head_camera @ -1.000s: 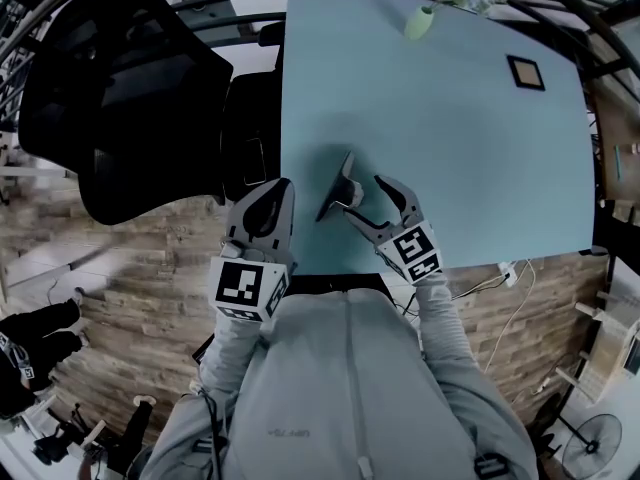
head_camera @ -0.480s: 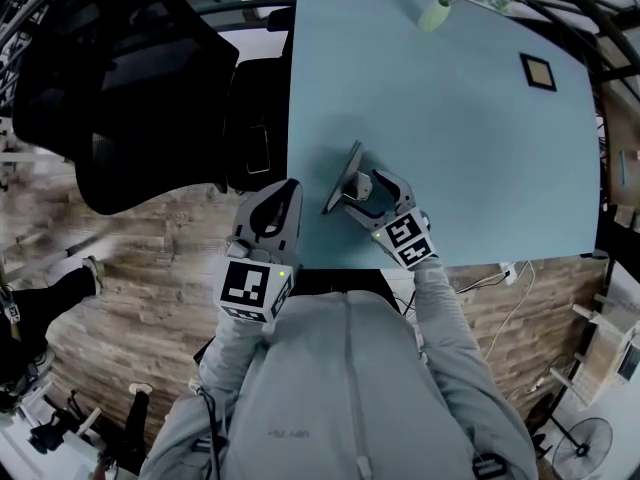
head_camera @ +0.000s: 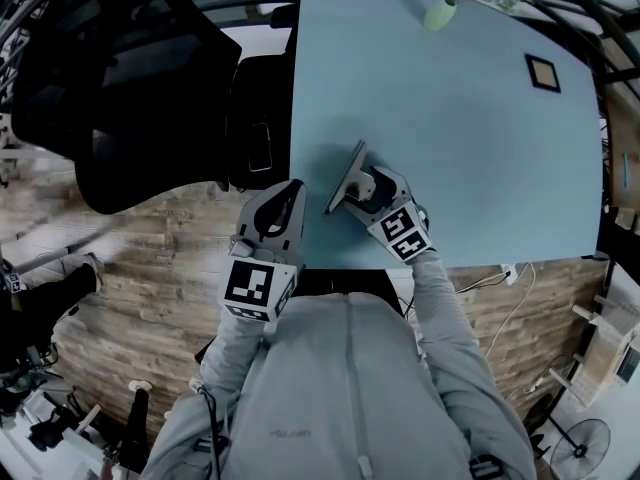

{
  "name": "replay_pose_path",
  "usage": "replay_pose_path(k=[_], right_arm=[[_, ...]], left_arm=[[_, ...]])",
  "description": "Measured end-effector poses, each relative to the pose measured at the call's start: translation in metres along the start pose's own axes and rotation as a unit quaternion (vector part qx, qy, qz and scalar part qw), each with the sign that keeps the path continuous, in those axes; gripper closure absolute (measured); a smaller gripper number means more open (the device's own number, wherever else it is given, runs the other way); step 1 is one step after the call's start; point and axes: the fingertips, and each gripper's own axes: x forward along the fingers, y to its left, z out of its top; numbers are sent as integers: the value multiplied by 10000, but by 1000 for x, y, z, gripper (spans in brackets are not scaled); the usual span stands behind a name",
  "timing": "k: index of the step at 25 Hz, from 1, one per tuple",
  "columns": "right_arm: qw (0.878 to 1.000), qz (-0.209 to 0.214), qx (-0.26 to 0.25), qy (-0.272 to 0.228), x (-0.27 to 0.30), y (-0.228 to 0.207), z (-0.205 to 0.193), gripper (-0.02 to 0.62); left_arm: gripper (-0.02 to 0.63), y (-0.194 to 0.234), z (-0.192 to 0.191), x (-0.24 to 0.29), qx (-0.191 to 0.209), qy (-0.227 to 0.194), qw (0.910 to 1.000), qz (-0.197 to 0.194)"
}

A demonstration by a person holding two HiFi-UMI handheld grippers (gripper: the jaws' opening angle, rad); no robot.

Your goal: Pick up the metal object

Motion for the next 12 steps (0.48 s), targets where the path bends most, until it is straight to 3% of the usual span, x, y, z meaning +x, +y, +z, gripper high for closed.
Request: replay_pose_path(k=[6, 12], right_arm=[[9994, 91, -288, 187, 6, -1, -2, 253], [9993, 239, -227, 184, 9, 0, -4, 253]], left_arm=[[577, -1, -1, 3, -8, 39, 10000, -15], [577, -2, -1, 6, -8, 32, 10000, -31]])
